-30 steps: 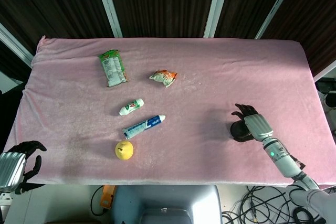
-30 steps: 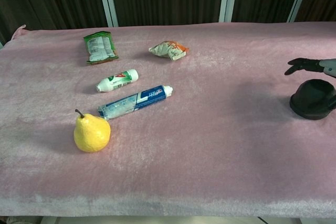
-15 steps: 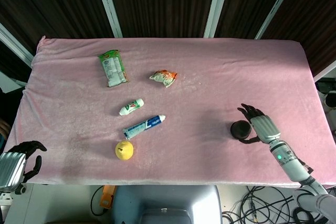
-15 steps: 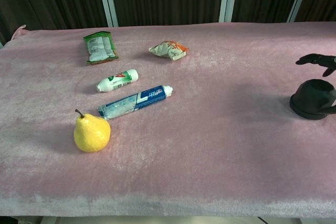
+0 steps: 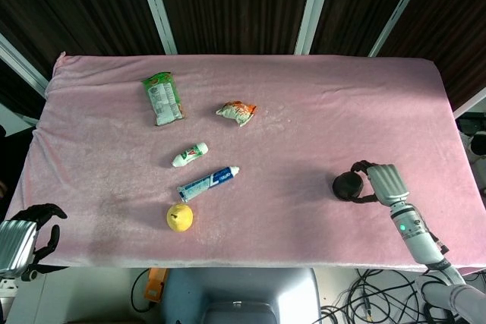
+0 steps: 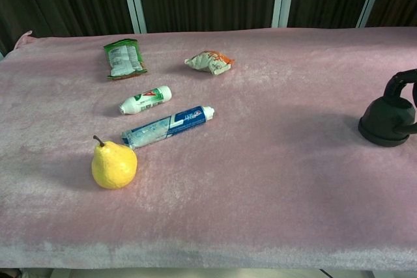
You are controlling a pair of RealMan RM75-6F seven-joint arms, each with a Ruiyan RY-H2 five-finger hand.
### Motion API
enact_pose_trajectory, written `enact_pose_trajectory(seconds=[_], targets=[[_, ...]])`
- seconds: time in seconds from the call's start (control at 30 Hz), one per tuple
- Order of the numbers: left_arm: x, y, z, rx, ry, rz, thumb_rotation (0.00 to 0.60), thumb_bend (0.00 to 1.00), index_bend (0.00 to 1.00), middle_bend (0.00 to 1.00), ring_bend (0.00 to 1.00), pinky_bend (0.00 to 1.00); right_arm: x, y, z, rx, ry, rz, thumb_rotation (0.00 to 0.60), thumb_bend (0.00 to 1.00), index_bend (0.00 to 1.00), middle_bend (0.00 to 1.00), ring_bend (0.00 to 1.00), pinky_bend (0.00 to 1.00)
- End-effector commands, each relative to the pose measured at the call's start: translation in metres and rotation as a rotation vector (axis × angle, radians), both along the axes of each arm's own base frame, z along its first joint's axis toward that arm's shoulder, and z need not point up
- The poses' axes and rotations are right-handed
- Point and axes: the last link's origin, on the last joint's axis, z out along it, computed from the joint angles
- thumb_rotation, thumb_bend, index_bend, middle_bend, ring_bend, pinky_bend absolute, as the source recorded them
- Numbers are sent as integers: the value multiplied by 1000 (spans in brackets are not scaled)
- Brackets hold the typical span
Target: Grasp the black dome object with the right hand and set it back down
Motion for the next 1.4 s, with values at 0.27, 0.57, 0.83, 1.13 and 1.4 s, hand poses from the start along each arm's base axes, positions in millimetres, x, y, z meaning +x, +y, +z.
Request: enact_pose_trajectory(seconds=[0.27, 0.57, 0.83, 1.13, 1.4], targets=[[0, 0, 0, -1, 2, 0, 600, 572, 460, 398, 347, 473, 4, 5, 14, -69, -93, 37, 600, 148, 770, 554, 619, 797], [1, 0, -1, -5, 6, -4, 600, 571, 460, 398, 347, 473, -18, 37, 46, -59, -33, -42, 600, 147, 727, 554, 590, 775], [1, 0, -2, -3, 5, -5, 600, 572, 460, 398, 347, 473, -40, 47, 49, -123, 92, -131, 600, 148, 656, 532, 499, 660], [1, 1, -2, -11, 3, -7, 600, 573, 459, 398, 347, 473, -38, 57, 49, -73, 56, -123, 600, 148, 252, 161, 48, 175], [1, 4, -4, -20, 2, -10, 600, 571, 460, 398, 347, 473, -14, 81, 73, -112, -51, -36, 600, 147, 0, 0, 0, 72]])
